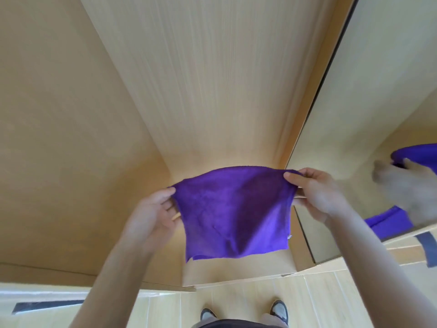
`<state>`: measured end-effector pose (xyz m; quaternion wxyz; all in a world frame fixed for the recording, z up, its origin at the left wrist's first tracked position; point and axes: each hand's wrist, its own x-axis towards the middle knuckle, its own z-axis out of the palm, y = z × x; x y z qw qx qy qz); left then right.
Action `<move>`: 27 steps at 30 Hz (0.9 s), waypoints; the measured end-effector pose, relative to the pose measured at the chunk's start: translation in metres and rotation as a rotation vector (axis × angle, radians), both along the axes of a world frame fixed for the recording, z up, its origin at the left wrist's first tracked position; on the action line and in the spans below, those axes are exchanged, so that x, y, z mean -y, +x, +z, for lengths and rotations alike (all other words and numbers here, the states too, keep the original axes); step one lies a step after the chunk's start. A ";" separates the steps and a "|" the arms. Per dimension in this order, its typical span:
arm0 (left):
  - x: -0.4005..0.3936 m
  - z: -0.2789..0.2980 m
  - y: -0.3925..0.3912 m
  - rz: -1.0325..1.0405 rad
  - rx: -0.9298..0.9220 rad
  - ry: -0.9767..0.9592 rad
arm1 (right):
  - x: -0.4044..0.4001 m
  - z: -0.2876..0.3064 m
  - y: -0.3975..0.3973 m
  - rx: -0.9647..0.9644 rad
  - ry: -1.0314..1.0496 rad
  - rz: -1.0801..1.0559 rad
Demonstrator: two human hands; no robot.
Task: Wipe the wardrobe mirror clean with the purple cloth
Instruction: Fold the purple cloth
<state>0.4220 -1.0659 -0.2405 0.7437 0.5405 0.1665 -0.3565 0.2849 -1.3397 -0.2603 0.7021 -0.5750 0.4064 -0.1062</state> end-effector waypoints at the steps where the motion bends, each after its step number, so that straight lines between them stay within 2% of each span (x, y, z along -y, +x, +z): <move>1: 0.009 -0.002 -0.011 -0.030 0.036 0.015 | -0.012 -0.003 0.004 -0.004 0.002 0.021; 4: 0.029 -0.006 -0.039 -0.184 0.266 0.147 | -0.053 -0.007 0.014 -0.030 -0.046 0.093; 7: 0.036 0.001 -0.070 -0.398 0.515 0.181 | -0.090 -0.004 0.019 -0.021 -0.081 0.170; 15: 0.031 -0.005 -0.083 -0.428 0.978 0.377 | -0.115 0.015 0.002 0.113 0.004 0.145; 24: 0.027 -0.001 -0.073 -0.246 0.823 0.322 | -0.120 0.037 -0.003 0.229 0.137 0.250; 27: 0.020 0.010 -0.069 -0.239 0.783 0.203 | -0.099 0.035 -0.007 0.226 -0.205 0.257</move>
